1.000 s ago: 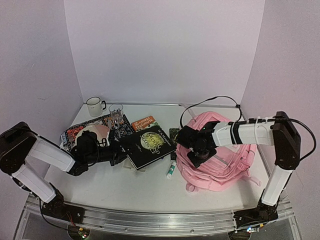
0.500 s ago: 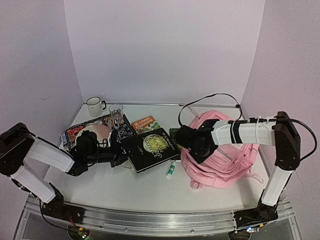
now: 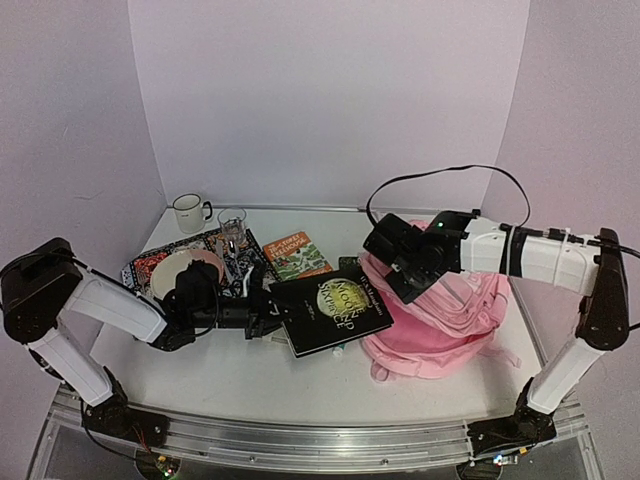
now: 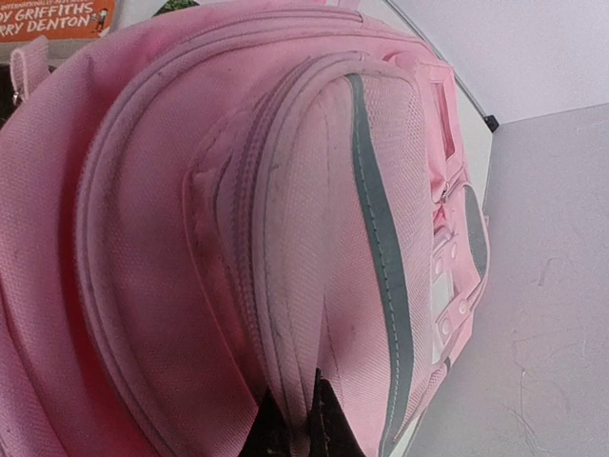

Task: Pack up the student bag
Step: Pick up the largest pocket of the bag from the student bag, then place the book in the largest pocket of the bag.

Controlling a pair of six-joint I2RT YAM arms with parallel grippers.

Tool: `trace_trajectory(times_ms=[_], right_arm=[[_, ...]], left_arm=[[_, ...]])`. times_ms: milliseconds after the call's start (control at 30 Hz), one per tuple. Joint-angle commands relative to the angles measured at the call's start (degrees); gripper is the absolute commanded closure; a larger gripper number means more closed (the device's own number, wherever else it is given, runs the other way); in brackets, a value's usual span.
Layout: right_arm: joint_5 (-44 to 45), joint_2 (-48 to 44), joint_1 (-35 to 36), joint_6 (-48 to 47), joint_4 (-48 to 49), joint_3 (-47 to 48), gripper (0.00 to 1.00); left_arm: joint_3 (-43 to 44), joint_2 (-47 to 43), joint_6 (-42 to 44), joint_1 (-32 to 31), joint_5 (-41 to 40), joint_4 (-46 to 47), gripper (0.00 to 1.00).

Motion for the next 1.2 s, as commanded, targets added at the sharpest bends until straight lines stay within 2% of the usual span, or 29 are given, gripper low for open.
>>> trace_trajectory(times_ms=[0,200,400,800,1167], right_arm=[[0.19,-4.86,0.39,-1.63,2.31,4.73,1.0],[-0.65,-5.86,0.4,0.11,2.81,6.98,1.0],[-2.56,-6.03,0.38,2.8,2.95,7.67,1.0],[-10.15,-6.49,0.5,5.91,6.67,7.0,1.0],[-15.12,-6.54,1.0,6.65,9.55,7.85,1.0]], left_arm=[[6.94,3.18,-2.54,-1.21,-0.73,7.49,1.0],[11.91,8.59,-5.85,-3.95,-4.12,7.5,1.0],[20.5,14.81,-8.58,-6.75,-7.78,7.7,1.0],[33.99,25.56,-8.54,-8.36,-15.54,8.31,1.0],[44.85,35.29,-5.99,-9.77,-19.18,8.54,0.98]])
